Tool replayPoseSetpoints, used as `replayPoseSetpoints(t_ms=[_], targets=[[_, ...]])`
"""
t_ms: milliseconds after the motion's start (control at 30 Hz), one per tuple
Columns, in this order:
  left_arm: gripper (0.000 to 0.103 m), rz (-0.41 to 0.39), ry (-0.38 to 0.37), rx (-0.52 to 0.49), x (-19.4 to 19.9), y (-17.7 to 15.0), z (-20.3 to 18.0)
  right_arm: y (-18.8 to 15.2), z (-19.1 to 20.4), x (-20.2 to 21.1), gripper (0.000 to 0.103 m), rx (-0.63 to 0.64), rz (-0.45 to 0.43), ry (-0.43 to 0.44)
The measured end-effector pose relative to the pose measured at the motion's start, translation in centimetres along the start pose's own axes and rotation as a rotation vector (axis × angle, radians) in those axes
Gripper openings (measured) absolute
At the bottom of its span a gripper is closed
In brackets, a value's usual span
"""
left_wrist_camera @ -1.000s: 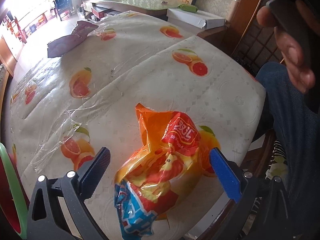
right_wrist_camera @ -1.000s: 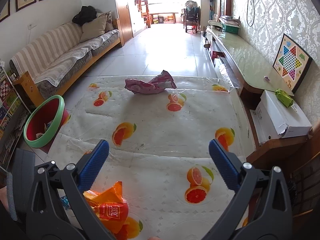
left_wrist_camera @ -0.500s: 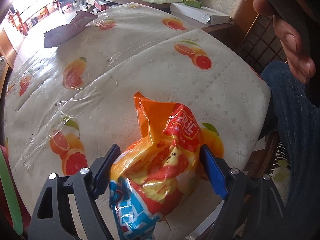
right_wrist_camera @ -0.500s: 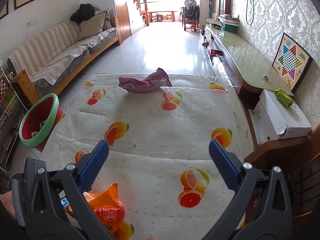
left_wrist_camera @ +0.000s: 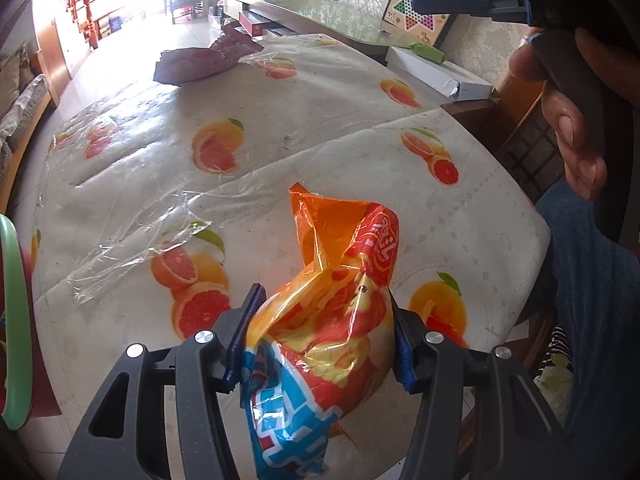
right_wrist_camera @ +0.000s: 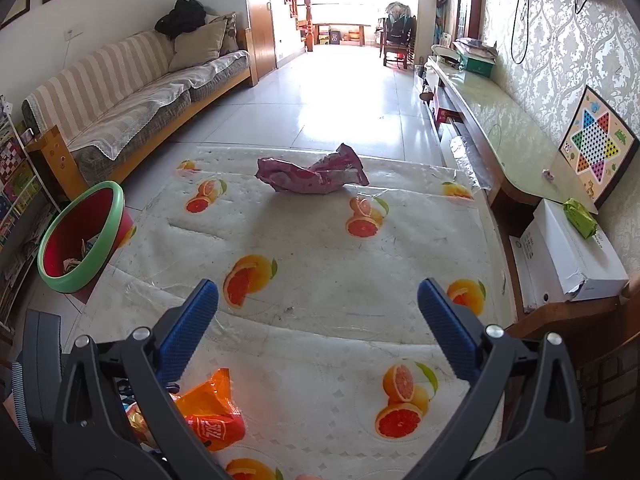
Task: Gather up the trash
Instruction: 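Grasp the orange snack bag with the left gripper while the right grasps the pink wrapper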
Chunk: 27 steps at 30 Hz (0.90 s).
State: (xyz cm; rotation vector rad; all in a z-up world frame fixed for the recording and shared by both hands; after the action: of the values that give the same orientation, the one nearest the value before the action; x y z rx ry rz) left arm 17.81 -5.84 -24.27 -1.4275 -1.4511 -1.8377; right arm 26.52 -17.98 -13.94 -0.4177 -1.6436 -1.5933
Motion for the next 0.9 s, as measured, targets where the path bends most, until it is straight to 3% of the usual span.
replayPoseSetpoints(t_ms=[300, 600, 900], targets=[[0.052, -0.087, 0.042, 0.094, 3.2, 1.4, 4.1, 4.0, 2.7, -2.5, 0.098, 0.089, -0.02, 0.01], [0.053, -0.122, 0.054, 0.165, 5.2, 0.5, 7.4, 8.9, 4.0, -9.9, 0.098, 0.163, -0.009, 0.022], [0.053, -0.127, 0.051, 0.234, 5.0, -0.3, 10.4, 9.5, 5.0, -18.9, 0.098, 0.537, 0.117, -0.011]])
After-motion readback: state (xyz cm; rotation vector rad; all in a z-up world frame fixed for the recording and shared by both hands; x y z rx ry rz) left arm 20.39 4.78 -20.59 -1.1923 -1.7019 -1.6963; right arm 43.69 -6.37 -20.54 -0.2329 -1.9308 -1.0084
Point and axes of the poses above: each gripper's, at about its wrist camera, not at the fingertips, and x roughly against the way its jaws point, z to its left, y to its top, the point moved 4 cm from there along -x, roughly the way its jaws point, and after that the axes turned 5 degrees about y, right-handed, at the moved point
